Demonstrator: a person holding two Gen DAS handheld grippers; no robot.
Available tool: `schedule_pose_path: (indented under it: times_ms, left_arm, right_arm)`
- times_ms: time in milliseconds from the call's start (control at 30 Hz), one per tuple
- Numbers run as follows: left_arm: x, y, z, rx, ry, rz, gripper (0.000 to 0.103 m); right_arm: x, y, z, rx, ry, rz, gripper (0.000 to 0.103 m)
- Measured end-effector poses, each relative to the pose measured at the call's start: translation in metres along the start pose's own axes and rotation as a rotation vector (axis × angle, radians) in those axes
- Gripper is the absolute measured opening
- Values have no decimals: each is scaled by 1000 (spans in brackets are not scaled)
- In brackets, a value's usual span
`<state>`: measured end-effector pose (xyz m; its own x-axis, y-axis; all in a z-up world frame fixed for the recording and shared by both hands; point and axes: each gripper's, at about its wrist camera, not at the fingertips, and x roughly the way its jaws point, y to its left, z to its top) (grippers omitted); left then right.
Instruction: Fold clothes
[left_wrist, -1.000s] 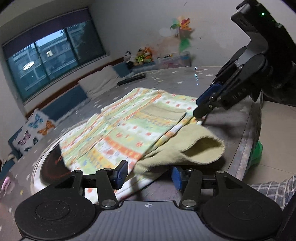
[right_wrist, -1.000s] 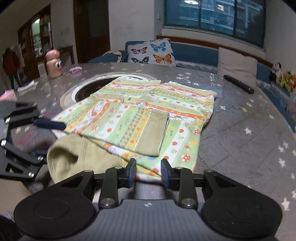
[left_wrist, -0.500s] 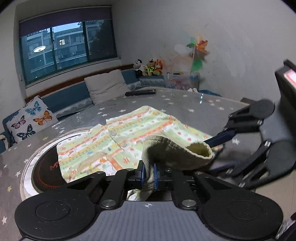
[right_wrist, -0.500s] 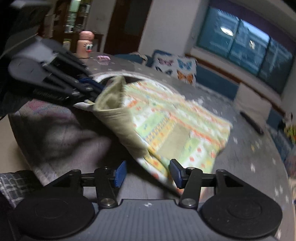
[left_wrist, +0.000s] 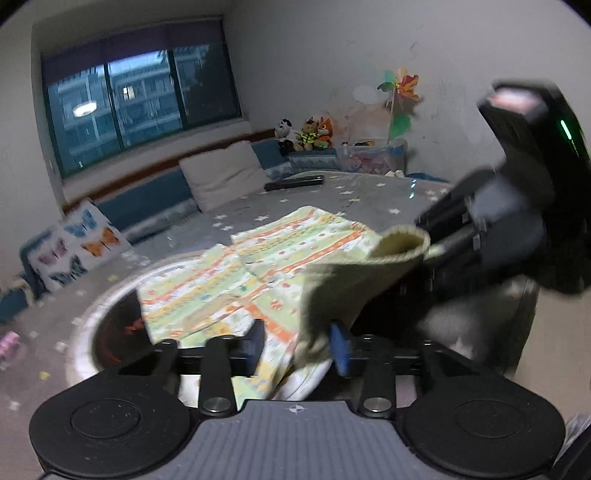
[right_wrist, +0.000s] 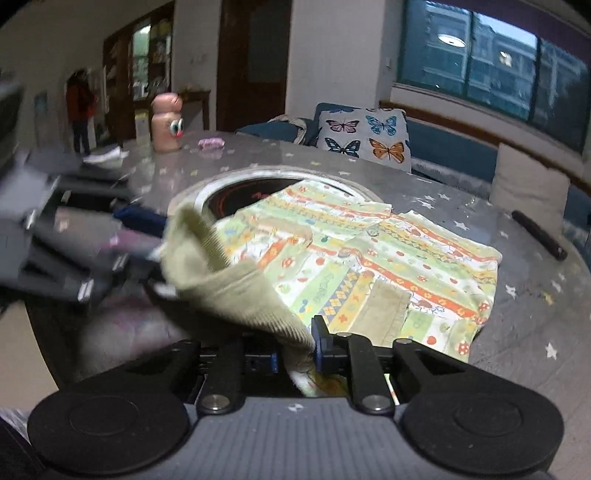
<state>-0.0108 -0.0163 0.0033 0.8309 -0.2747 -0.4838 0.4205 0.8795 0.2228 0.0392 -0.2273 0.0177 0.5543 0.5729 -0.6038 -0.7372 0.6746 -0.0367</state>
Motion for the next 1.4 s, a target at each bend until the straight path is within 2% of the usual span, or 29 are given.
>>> schedule_pose_path:
  times_ms: [200,333,367,400,500,800,1133,1267,1400]
  left_arm:
    - [0,1,-15,63,37,79,50]
    - [8,1,-22,155,34,128,50]
    - [11,2,-24,171,38,131,42]
    - [14,4,-26,177,47,136,23]
    - [14,11,-25,130,66,131,8]
    - [-38,12,-12,54,35,83,6]
    - [-118,-8,-2,61,58,-28,6]
    - [-110,4,10,58,31,-6,6]
    - [-93,21,20,33,14,14,6]
  right_arm:
    - [-10,-6,11,44,-35,-4,15]
    - [-12,-5,14,40,-44,-12,15]
    - [-11,-5,13,43,-42,-14,15]
    - [-10,-5,13,46,-39,-17,14]
    - [-10,-2,12,48,-48,-23,11]
    - [-42,12,11,24,-80,8,10]
    - [-116,44,6,-17,-17,154,9]
    - [-120,45,20,-51,-19,147,9]
    - [-106,34,39,-59,-24,133,9]
